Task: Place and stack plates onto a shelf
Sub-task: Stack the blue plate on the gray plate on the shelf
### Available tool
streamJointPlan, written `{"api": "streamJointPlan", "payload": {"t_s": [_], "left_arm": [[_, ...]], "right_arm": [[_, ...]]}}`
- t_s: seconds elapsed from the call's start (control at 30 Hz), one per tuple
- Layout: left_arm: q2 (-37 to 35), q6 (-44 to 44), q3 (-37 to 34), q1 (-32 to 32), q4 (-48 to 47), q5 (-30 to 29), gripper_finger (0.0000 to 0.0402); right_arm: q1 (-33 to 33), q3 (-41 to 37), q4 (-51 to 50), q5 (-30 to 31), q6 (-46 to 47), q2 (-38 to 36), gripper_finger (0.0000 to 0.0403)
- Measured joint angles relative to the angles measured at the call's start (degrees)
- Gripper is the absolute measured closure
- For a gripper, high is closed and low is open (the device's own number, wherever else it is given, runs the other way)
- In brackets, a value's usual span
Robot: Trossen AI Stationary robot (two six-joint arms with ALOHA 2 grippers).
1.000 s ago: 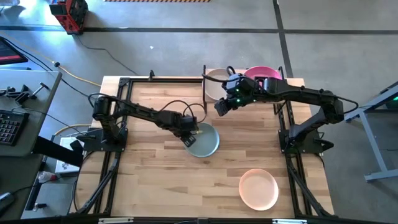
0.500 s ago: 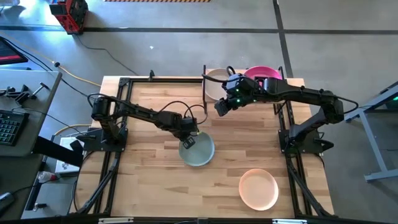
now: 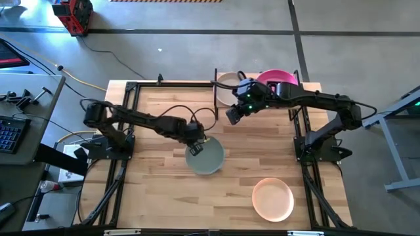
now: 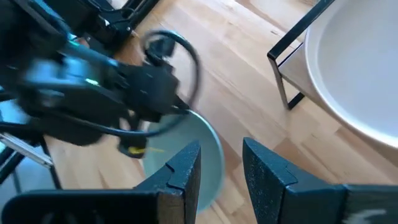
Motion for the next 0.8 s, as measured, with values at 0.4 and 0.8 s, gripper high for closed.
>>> {"api": "streamJointPlan", "payload": {"t_s": [0.4,0.8], "left_arm": [[-17.46,0.94,0.00,0.34,-3.21,-11.52,0.0401],[-24.54,3.42,0.04,4.63,-1.79,-20.79,0.0401]], "right_arm": [[-0.13,0.00,3.39,5.45,-5.35,0.36,0.0304],[-0.13,0.00,9.66,7.33,-10.82,0.36,0.0304]]}}
